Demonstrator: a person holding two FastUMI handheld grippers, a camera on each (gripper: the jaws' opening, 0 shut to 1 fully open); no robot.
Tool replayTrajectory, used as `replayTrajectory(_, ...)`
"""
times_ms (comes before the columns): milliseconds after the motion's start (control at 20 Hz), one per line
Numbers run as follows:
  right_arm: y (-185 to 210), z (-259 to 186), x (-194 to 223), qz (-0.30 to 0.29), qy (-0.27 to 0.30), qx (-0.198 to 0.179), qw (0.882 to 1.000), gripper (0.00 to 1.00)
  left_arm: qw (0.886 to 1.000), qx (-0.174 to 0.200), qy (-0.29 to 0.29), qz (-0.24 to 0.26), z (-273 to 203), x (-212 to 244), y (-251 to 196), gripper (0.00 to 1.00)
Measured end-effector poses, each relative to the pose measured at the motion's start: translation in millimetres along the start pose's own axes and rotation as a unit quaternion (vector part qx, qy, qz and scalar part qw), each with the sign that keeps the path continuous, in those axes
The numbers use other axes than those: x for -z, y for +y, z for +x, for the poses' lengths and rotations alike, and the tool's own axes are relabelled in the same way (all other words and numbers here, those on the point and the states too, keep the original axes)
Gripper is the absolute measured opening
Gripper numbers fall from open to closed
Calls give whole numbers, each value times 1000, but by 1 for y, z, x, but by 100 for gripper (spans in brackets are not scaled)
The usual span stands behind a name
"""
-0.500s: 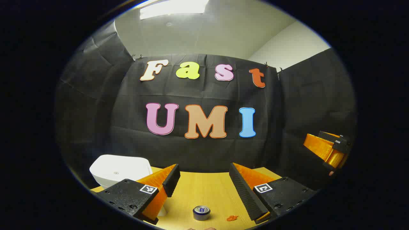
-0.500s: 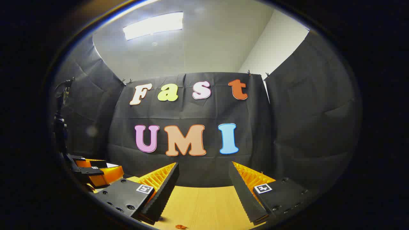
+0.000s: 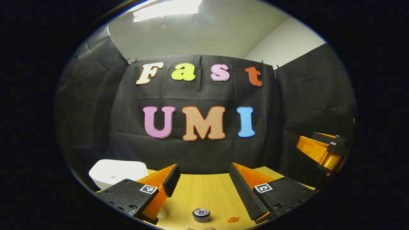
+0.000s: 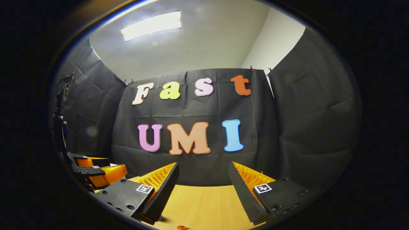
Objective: Press the lid of the desktop garbage bin to open it, pick up the crumpled paper on the desktop and throw it into the bin, then pick up the pop can on the desktop and drop it into the bin, and finally close the garbage bin lid.
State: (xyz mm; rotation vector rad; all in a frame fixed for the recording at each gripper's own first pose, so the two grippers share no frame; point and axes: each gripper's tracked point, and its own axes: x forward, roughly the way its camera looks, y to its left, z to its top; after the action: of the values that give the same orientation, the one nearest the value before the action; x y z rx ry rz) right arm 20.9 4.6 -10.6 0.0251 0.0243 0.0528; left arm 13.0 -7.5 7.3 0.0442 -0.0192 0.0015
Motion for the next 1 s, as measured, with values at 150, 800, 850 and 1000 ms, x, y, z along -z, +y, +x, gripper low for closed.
replayTrajectory(150,6,5,-1,-3,-1,-11,1000,98,1000,-6,4,2,1,1,3,97)
replayTrajectory(800,4,17,4,10,-1,-31,999,99,999,-31,-11,10,2,-8,8,94)
replayTrajectory(850,3,17,5,12,2,-31,999,99,999,-37,-19,10,2,-12,10,94)
replayTrajectory(1000,4,19,7,11,6,-34,999,98,998,-45,-41,11,2,-21,14,94)
